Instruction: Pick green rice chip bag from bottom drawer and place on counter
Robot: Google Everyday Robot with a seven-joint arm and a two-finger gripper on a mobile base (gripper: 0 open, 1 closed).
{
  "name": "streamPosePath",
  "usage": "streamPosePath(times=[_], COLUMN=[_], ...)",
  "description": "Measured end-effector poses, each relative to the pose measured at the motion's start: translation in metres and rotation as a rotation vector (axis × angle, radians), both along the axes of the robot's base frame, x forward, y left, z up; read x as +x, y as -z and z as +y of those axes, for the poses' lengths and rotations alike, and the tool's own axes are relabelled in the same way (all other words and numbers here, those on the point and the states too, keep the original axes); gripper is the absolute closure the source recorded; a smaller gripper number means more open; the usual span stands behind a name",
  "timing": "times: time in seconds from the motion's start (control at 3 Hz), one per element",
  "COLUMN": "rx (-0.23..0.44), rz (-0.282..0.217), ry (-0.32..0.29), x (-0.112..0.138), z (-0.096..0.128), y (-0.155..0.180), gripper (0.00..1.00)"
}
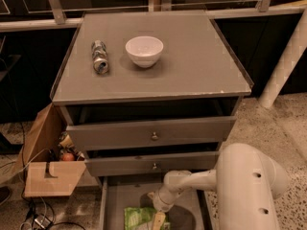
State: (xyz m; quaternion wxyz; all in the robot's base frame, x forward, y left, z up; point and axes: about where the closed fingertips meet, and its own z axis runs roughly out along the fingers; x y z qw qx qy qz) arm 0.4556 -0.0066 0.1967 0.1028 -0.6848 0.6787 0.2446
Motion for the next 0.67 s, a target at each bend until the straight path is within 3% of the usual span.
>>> streamPosePath(times=[0.33, 0.67], rx=[0.001, -0.005], rz=[0.033, 0.039], ry=[0.02, 0.032], x=[-0.001, 0.015], z=[-0.006, -0.007], y=[0.021, 0.034], gripper=[0.0, 0.0])
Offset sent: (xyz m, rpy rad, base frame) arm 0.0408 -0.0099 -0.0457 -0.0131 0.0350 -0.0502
